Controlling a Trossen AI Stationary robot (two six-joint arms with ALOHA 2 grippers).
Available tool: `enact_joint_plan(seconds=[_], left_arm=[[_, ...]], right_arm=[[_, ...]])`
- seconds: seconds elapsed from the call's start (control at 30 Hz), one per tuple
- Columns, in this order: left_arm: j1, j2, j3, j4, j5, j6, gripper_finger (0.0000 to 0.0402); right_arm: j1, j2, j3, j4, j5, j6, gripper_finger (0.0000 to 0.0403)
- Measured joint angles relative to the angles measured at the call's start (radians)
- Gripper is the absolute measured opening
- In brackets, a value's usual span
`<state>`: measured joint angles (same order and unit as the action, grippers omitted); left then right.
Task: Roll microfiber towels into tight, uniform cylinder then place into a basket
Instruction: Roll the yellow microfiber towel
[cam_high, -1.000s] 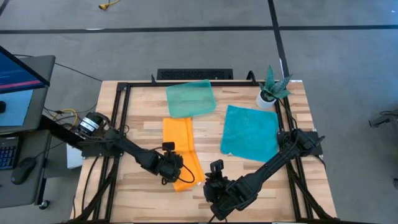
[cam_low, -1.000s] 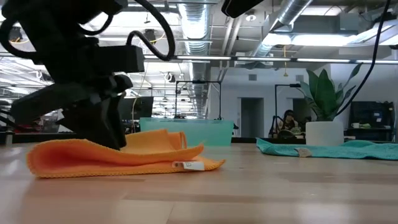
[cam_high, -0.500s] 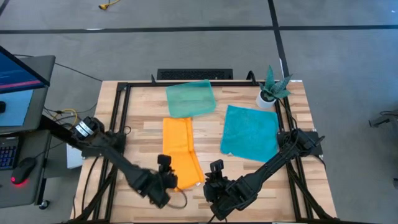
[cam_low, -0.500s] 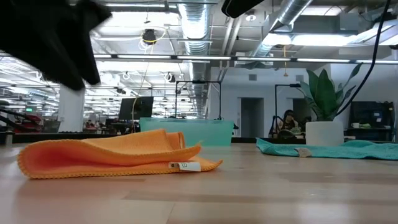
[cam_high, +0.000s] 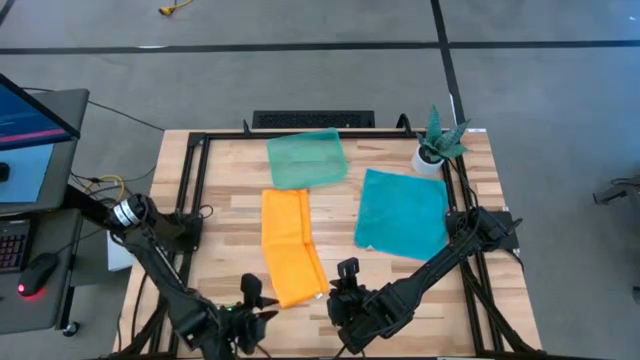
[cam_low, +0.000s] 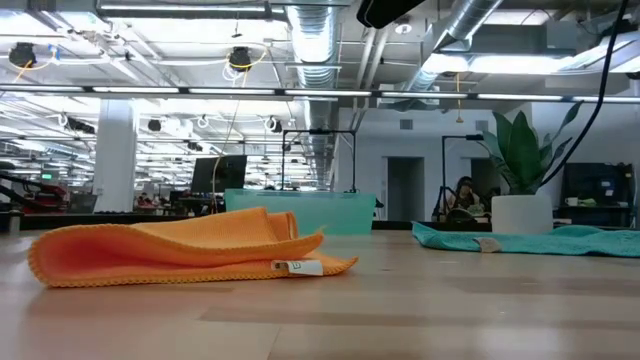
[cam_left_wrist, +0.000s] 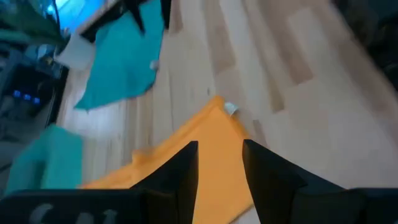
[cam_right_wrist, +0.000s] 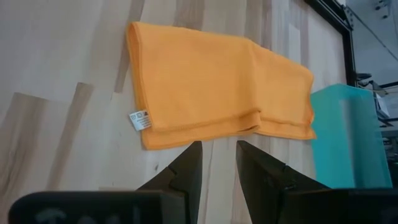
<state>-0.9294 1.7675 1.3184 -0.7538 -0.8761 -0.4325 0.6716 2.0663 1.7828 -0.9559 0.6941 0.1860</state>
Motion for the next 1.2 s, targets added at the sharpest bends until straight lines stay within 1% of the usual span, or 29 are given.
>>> enact_joint_plan(seconds=[0.17,0.27,0.37,0.47,0.57,0.73,0.9,0.97,1.1,1.2], left_arm=[[0.063,0.001,-0.109,0.007,0.026,-0.114,0.0119],[0.108,0.001,-0.166,0.028,0.094,-0.147,0.0119],[0.14,0.002,-0.226,0.158,0.173,-0.135,0.0119],[0.152,0.002,-0.285,0.323,0.245,-0.063,0.0119],[0.161,0.002,-0.314,0.408,0.269,-0.024,0.0119],[0.165,0.002,-0.342,0.431,0.312,-0.044,0.0119],[0.164,0.002,-0.369,0.441,0.315,-0.078,0.0119],[0.166,0.002,-0.382,0.467,0.315,-0.078,0.0119],[0.164,0.002,-0.421,0.57,0.323,-0.065,0.0119],[0.164,0.002,-0.442,0.592,0.323,-0.051,0.0119]], right_arm=[[0.0,0.0,0.0,0.0,0.0,0.0,0.0122],[0.0,0.0,0.0,0.0,0.001,0.0,0.0122],[0.0,0.0,0.0,0.0,0.001,0.0,0.0122],[-0.007,0.0,0.0,0.0,0.001,0.0,0.0122],[-0.01,0.0,0.0,0.0,0.002,0.021,0.0122],[-0.02,0.0,0.0,-0.001,-0.013,0.024,0.0122],[-0.031,0.0,0.0,-0.001,-0.017,0.024,0.0122],[-0.033,0.0,0.0,0.0,-0.02,0.025,0.0122],[-0.033,0.0,0.0,0.0,-0.022,0.026,0.0122],[-0.033,0.0,0.0,0.0,-0.025,0.026,0.0122]])
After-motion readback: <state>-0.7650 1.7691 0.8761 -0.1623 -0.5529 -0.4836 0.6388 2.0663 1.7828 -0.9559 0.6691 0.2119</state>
